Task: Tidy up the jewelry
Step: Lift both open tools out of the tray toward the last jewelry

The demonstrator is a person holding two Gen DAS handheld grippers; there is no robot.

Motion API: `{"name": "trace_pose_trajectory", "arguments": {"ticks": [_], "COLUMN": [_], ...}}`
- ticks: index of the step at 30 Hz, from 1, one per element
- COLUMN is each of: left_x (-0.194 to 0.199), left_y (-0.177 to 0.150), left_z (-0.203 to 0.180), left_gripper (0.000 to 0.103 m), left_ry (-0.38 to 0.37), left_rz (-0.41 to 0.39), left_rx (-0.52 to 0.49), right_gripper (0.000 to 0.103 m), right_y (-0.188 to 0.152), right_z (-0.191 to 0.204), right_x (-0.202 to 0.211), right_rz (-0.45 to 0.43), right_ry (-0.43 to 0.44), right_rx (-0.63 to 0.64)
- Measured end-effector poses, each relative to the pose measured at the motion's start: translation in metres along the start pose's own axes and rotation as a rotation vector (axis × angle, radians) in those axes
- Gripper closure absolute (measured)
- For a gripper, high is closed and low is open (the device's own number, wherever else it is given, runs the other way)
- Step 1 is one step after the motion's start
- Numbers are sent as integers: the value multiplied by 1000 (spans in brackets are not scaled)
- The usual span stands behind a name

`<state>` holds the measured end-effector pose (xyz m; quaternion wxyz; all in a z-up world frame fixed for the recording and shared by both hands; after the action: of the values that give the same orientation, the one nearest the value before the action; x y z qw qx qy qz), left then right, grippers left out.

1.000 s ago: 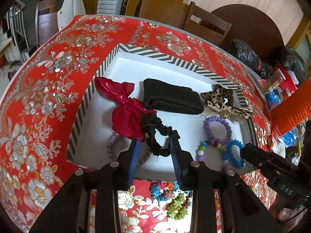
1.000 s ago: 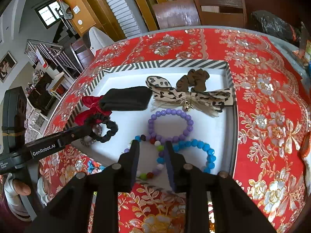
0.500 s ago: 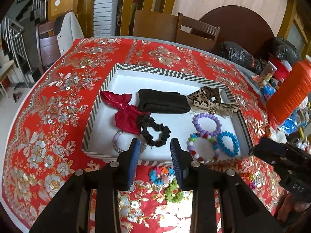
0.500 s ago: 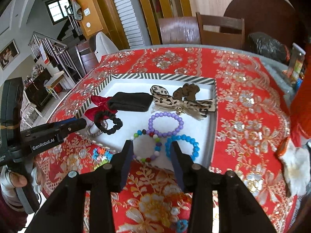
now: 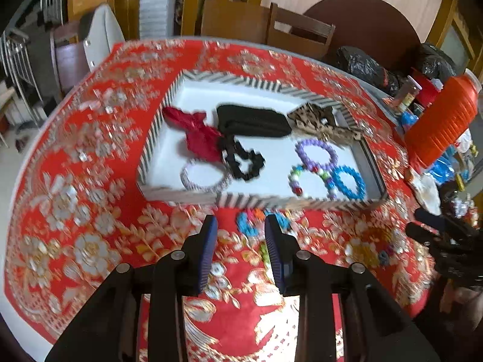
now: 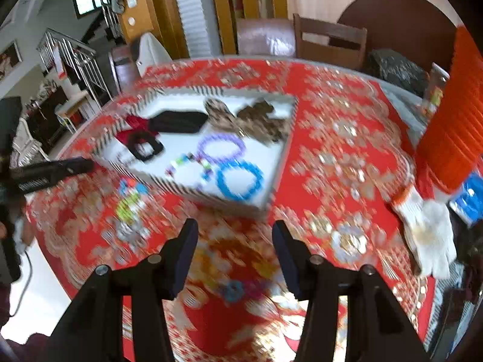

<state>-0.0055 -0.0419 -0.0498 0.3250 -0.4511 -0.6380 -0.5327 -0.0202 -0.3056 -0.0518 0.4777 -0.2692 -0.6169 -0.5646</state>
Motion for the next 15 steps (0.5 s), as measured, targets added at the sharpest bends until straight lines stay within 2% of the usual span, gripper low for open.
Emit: {"name": "trace_pose_trajectory", "arguments": {"ticks": [5,13,15], "left_x": [-12,-30,-36], "left_y": [-6,6,8], "left_z": [10,20,19], "left_gripper": [59,59,59], "left_ry": [-83,-131,-137], "left_rz": [67,96,106], "left_rx": [79,159,166], "right_gripper": [50,51,54], "right_y": [-17,-17,-19], "right_z": [-8,-6,-6], "right_x": [-21,-47,-52], "right_rz": [72,111,121], "right_ry": [-3,-63,-66], "right_rx": [3,49,57]}}
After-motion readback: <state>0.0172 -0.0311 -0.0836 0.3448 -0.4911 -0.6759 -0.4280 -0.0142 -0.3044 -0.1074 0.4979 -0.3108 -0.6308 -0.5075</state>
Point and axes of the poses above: each gripper's, at about its wrist camera, not at the fingertips, and x roughly against the way its jaws point, z to its left, y to its top, the point moved 4 cm from there along -x, roughly the way its jaws point, and after that the axes turned 9 degrees about z, right-handed, at the moved point
